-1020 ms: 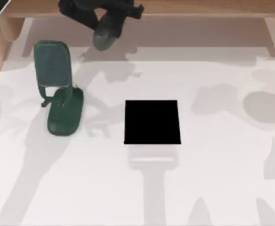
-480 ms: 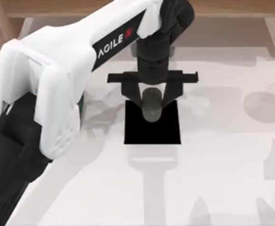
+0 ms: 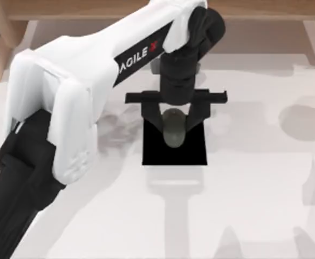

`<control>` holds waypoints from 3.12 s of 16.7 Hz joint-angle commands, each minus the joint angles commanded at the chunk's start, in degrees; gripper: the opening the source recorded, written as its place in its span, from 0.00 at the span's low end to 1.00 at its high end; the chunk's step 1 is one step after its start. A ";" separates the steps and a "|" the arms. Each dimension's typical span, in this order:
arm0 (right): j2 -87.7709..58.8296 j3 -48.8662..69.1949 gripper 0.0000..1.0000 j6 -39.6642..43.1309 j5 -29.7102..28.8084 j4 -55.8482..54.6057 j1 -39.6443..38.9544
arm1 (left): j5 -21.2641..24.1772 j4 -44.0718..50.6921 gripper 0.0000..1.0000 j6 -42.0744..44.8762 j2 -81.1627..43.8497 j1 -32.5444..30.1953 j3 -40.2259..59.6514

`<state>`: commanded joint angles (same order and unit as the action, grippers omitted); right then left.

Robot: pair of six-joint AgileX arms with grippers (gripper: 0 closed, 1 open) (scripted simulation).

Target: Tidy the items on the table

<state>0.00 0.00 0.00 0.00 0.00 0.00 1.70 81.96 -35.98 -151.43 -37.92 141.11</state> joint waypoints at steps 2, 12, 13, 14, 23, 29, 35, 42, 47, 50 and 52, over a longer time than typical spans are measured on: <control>0.00 0.00 1.00 0.00 0.00 0.00 0.00 | -0.04 -1.12 0.00 -0.05 0.20 -0.11 -1.24; 0.00 0.00 1.00 0.00 0.00 0.00 0.00 | -0.10 -2.40 0.30 -0.14 0.35 -0.26 -2.64; 0.00 0.00 1.00 0.00 0.00 0.00 0.00 | -0.10 -2.40 0.38 -0.14 0.35 -0.26 -2.64; 0.00 0.00 1.00 0.00 0.00 0.00 0.00 | -0.10 -2.40 0.45 -0.14 0.35 -0.26 -2.64; 0.00 0.00 1.00 0.00 0.00 0.00 0.00 | -0.10 -2.40 1.00 -0.14 0.35 -0.26 -2.64; 0.00 0.00 1.00 0.00 0.00 0.00 0.00 | -0.10 -2.40 1.00 -0.14 0.35 -0.26 -2.64; 0.00 0.00 1.00 0.00 0.00 0.00 0.00 | 0.60 -4.77 1.00 4.42 5.32 2.07 -4.25; 0.00 0.00 1.00 0.00 0.00 0.00 0.00 | 3.18 -14.71 1.00 28.55 26.55 15.93 -15.56; 0.00 0.00 1.00 0.00 0.00 0.00 0.00 | 3.37 -21.29 1.00 53.18 42.11 31.49 -32.10; 0.00 0.00 1.00 0.00 0.00 0.00 0.00 | 2.21 -23.78 1.00 67.97 47.54 41.50 -45.34; 0.00 0.00 1.00 0.00 0.00 0.00 0.00 | 1.12 -24.84 1.00 76.93 49.48 47.78 -54.42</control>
<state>0.00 0.00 0.00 0.00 0.00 0.00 2.83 57.11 40.95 -101.95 9.85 86.69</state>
